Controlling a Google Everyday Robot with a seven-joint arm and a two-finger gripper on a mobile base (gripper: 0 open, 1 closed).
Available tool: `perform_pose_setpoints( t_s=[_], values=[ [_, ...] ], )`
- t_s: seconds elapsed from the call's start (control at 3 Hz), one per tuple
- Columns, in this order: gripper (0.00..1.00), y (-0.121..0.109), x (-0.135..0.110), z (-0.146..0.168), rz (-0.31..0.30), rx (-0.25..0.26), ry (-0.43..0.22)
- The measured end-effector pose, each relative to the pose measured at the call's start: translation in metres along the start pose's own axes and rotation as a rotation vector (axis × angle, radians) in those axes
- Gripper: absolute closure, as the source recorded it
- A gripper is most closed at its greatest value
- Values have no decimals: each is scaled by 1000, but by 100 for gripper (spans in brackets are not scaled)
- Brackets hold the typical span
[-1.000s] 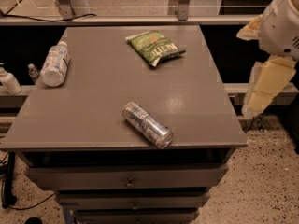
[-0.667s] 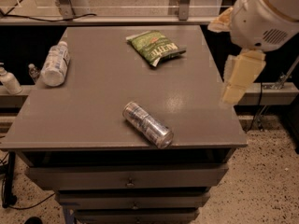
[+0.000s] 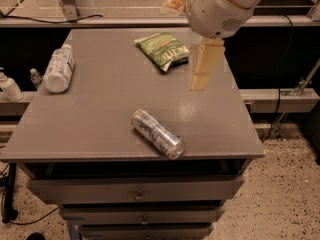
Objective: Move blue plastic bottle near green jalapeno chip bag
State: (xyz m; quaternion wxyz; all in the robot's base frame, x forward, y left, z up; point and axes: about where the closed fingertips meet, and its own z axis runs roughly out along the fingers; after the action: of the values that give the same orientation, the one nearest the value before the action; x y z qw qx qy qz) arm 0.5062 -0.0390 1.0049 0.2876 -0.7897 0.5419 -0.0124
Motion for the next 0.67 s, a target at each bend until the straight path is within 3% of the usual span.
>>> perform_pose_setpoints(
  t_s=[0.33,0.67],
  values=[
    [0,0,-2,-3,-15,1,3],
    [0,-12,-5,7,-102,-3,4]
  ],
)
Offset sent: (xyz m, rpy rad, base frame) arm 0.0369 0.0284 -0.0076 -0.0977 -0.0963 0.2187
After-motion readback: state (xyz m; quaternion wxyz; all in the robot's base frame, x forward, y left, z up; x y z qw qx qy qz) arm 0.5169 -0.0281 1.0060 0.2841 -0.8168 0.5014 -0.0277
